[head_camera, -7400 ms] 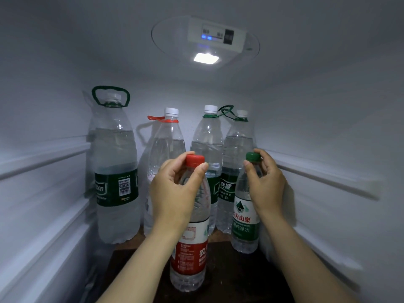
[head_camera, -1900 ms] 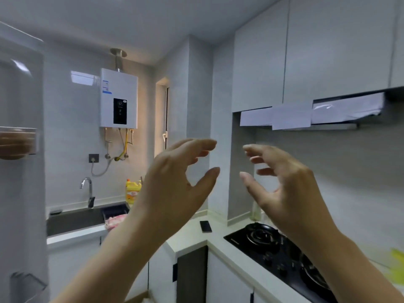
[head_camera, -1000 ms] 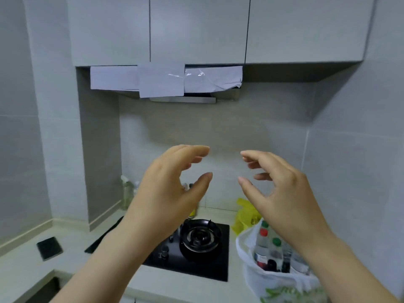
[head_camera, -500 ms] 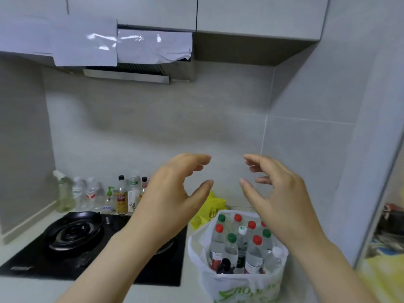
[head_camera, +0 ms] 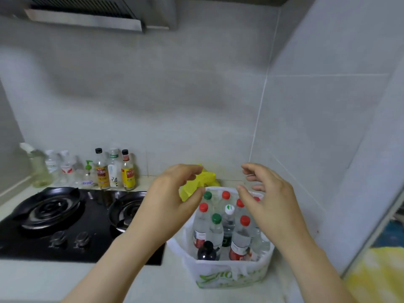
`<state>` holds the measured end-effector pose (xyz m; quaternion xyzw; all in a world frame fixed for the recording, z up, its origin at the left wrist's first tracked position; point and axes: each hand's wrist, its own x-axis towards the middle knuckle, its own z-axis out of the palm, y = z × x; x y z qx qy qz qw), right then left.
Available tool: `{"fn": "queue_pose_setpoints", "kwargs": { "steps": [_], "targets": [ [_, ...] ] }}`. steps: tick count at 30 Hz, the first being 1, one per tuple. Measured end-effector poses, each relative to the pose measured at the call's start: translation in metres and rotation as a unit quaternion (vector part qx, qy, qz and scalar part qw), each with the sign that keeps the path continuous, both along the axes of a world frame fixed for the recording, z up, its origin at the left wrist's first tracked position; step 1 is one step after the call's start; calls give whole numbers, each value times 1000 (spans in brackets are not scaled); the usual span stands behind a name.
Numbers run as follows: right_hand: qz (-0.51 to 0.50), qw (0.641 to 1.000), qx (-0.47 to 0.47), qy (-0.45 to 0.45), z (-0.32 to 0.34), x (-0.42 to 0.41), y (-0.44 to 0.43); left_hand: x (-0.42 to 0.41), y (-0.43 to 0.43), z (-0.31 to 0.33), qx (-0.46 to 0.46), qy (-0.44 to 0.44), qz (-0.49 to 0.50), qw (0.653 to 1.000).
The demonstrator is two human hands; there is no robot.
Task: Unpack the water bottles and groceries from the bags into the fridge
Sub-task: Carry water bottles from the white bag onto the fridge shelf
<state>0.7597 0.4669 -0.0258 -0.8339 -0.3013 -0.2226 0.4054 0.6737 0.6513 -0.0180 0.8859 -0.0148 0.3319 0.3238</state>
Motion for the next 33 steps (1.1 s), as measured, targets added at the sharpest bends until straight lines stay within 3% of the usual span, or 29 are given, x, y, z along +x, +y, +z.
{"fn": "queue_pose_setpoints", "kwargs": {
  "steps": [12,23,33],
  "targets": [
    [-38,993,-32,104,-71,54,36,72,42,-72,-73,81,-21,994],
    [-95,963,-109,227,-137,90,67,135,82,-149,-85,178,-63,978],
    [-58,951,-105,285,-170,118,76,168,82,-184,-98,220,-51,969]
  ]
}}
